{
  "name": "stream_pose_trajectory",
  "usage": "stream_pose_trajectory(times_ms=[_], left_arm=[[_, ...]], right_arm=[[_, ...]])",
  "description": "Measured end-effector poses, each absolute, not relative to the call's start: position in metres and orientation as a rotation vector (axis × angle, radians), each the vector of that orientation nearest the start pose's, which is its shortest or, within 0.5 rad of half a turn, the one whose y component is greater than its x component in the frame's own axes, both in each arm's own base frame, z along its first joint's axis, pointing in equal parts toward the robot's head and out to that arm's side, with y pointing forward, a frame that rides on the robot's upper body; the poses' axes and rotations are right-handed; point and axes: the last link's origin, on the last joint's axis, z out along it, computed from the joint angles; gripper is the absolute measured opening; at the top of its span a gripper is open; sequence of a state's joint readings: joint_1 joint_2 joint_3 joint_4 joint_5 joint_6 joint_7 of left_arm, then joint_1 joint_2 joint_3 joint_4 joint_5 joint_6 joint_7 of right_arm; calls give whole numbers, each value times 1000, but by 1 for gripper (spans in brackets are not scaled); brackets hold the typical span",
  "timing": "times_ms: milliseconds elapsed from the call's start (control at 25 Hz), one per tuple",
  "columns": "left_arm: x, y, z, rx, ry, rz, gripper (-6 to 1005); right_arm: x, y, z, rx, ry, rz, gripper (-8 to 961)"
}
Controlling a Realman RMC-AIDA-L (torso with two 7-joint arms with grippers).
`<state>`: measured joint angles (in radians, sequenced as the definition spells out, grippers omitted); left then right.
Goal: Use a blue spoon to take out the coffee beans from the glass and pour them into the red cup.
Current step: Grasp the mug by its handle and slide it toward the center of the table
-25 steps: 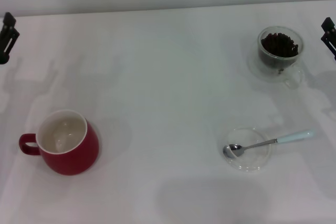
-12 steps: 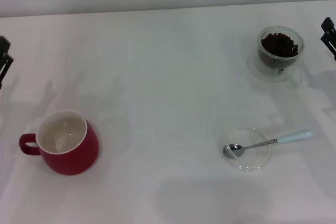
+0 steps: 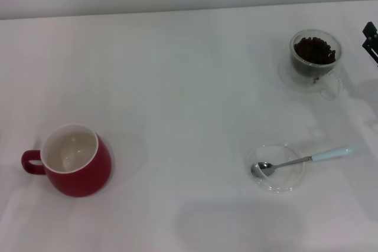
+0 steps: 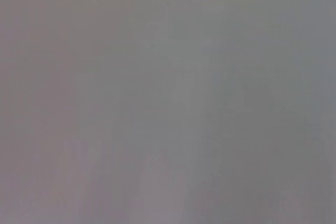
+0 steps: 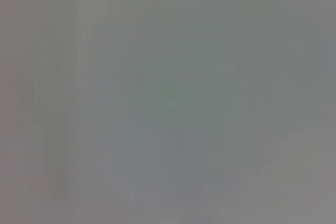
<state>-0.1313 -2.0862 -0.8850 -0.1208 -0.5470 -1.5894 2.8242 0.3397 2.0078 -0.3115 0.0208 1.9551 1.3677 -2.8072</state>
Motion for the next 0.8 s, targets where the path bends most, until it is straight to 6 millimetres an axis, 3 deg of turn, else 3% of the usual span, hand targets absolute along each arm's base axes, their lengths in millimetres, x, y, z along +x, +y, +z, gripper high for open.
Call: stream_pose_trajectory(times_ms=[360,800], left_arm=[[-367,166,-16,-1670,-573,-828,860],[-374,156,-29,-1731,-648,-765,859]], right_arm=[[385,282,37,-1548,562,675,873],[385,283,38,-1554,549,671,873]])
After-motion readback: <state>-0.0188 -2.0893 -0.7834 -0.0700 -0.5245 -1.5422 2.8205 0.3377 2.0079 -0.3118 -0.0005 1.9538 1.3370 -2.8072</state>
